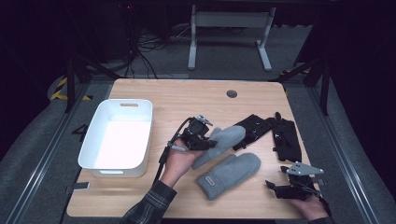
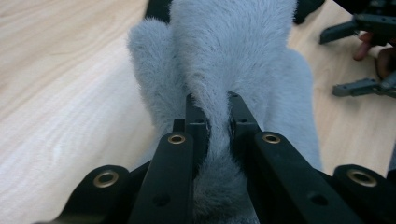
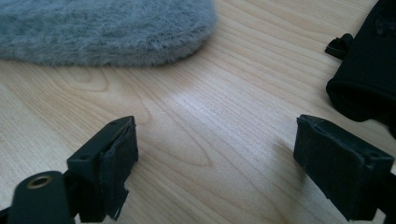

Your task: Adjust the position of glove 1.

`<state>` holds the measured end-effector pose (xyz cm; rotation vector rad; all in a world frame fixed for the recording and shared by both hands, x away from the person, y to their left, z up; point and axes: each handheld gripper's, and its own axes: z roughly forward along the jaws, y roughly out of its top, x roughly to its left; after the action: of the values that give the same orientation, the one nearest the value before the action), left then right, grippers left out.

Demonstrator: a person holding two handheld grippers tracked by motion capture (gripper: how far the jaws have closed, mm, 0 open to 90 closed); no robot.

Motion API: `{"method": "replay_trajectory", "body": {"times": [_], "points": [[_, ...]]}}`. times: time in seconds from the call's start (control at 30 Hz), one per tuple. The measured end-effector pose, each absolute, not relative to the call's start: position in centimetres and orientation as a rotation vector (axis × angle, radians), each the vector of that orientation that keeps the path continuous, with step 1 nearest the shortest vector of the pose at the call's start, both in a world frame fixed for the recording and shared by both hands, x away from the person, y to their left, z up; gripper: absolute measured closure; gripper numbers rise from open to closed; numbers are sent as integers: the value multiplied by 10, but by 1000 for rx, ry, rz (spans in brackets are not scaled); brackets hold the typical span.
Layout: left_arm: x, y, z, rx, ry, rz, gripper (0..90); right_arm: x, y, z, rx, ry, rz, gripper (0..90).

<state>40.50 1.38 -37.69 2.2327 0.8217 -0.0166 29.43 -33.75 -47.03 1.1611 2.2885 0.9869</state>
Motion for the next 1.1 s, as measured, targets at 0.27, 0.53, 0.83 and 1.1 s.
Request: {"method": "replay_trajectory", "body": {"times": [0.27, 0.53, 0.83, 1.1], "points": [[383, 0, -375, 2237, 797, -26, 829, 294, -337, -470, 1161, 2289, 987, 141], [368, -18, -384, 2244, 783, -26, 828, 295, -337, -470, 1160, 2292, 987, 141], [360, -32, -398, 2277, 777, -21, 820, 295, -337, -470, 1160, 2292, 987, 141], [357, -37, -404, 2283, 764, 5, 687, 294, -337, -470, 1158, 2292, 987, 142]]}}
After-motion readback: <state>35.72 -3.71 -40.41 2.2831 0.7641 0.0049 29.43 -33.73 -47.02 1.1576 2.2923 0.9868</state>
